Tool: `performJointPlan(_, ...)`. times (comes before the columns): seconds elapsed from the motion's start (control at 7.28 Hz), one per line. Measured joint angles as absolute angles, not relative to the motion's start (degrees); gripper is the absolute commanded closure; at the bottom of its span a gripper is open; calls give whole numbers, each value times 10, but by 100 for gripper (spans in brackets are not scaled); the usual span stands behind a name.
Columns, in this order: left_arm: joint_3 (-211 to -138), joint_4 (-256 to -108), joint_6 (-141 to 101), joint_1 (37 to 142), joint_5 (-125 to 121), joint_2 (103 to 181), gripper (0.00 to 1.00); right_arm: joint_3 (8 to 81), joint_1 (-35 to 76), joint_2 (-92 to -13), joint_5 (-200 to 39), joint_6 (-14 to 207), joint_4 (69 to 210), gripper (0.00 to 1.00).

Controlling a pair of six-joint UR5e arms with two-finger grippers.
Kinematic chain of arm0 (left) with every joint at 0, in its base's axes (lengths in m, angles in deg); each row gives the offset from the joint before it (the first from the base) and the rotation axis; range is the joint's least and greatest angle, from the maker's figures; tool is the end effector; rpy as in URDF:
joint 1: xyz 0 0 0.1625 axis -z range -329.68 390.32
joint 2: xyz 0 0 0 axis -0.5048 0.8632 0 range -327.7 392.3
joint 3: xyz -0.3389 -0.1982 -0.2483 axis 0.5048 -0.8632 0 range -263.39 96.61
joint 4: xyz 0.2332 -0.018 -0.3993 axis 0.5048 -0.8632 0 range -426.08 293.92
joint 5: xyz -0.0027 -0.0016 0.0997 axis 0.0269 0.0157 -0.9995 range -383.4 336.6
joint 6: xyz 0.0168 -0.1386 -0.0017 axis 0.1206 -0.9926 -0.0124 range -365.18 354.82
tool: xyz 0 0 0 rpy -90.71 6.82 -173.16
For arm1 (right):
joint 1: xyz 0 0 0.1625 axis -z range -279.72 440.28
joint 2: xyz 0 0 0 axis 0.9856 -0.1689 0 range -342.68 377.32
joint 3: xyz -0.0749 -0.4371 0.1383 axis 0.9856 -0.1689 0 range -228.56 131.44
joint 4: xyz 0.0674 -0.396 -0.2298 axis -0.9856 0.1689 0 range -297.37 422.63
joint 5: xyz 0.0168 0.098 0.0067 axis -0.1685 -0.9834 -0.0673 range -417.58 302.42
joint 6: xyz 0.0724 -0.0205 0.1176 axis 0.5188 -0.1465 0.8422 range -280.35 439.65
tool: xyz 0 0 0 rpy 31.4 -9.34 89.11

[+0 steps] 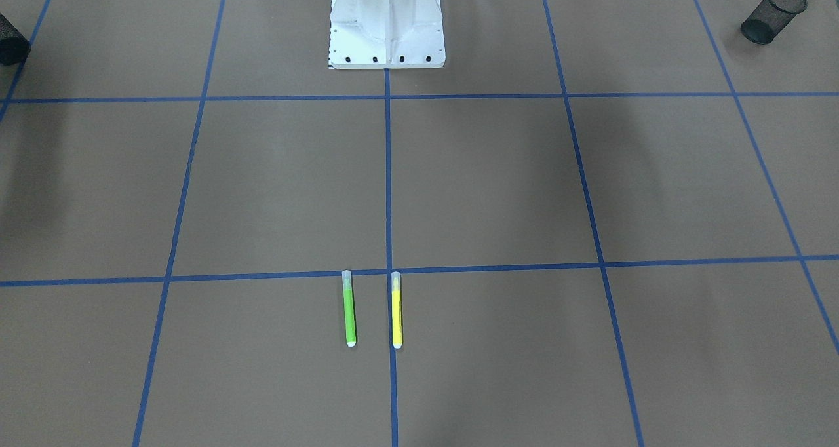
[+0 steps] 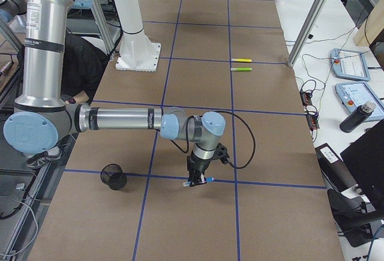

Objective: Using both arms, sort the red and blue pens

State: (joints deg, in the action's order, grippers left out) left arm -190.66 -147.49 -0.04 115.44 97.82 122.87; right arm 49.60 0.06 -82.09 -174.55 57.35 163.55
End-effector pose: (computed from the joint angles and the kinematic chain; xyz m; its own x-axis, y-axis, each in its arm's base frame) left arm -0.0144 -0.5473 0.5932 0.8340 0.2432 -0.4952 -0.1593 0.9655 0.2057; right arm -0.0054 -0.4437 0.7732 0.7645 -0.4185 0.4903 0.4932 0.8695 -0.0269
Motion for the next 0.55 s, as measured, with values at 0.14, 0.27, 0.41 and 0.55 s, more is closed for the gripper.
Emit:
performJointPlan(0.14, -1925, -1475, 0, 1155, 977, 1212, 100, 507, -12, -830, -1747, 531, 1704, 100)
performJointPlan(0.27, -1941, -1475, 0, 1155, 976, 1199, 100, 524, -18, -834, -1747, 500, 1783, 100)
performJointPlan(0.41, -1951, -1475, 0, 1155, 976, 1193, 100, 540, -20, -835, -1747, 479, 1862, 100)
performJointPlan(0.55, -1957, -1475, 0, 1155, 976, 1190, 100, 552, -25, -836, -1750, 463, 1931, 100)
